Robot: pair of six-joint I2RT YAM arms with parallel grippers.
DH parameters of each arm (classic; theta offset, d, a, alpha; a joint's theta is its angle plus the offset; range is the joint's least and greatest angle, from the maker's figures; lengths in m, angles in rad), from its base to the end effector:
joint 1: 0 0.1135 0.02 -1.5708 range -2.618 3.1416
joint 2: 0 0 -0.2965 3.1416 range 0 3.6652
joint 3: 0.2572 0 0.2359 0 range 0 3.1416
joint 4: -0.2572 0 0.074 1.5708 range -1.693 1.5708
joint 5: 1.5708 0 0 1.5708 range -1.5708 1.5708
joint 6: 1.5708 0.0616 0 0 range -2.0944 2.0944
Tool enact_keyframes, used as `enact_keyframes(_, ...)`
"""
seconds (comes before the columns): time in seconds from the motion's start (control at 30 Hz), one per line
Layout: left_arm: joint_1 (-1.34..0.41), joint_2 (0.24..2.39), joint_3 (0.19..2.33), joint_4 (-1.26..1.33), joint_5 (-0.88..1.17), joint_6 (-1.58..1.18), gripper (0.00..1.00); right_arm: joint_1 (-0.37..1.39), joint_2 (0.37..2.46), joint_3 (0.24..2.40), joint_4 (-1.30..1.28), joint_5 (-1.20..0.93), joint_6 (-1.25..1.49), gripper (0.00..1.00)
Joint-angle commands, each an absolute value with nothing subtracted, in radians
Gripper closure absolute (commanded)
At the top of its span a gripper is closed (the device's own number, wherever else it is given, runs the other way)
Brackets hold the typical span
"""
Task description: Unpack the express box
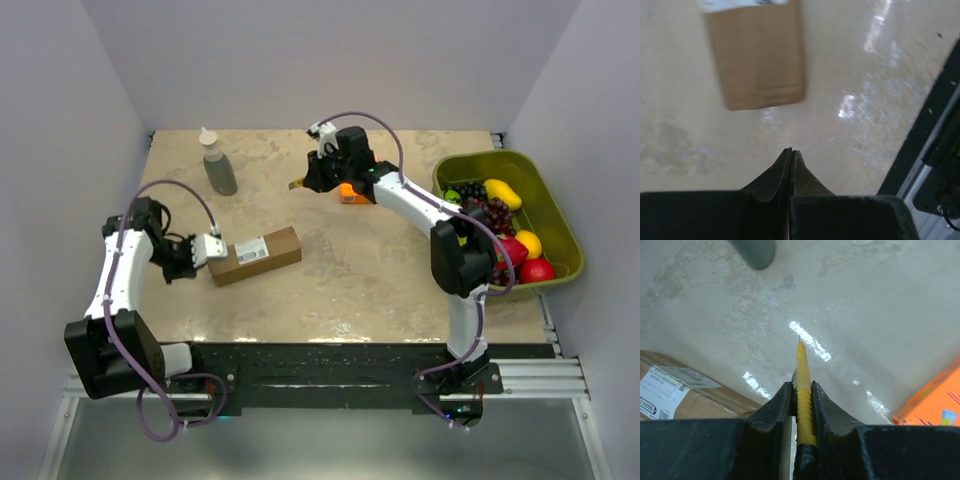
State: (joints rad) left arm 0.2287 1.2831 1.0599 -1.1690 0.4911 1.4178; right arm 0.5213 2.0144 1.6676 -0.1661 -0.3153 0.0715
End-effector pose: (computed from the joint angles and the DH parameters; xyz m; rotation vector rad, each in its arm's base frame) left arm 0.1960 0.0158 0.2796 1.5332 2.1613 -0.2774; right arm 0.4221 0.2644 0.2951 -0.6650 2.0232 0.6844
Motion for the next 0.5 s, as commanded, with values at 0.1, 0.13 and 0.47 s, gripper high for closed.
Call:
enact_keyframes(0.1,0.227,1.357,0.989,-1.272,0.516,1.640,1.00,0.578,2.034,1.707,-0.117,-0.402,0.063,1.00)
enact_keyframes(0.13,0.215,1.371,1.000,-1.225,0.540,1.606,1.00,0.581,2.028,1.680,-0.127,-0.403,0.051,1.00)
enact_keyframes(0.47,0.051,1.517,1.104,-0.890,0.627,1.326,1.00,0.591,1.815,1.404,-0.182,-0.399,0.005,1.00)
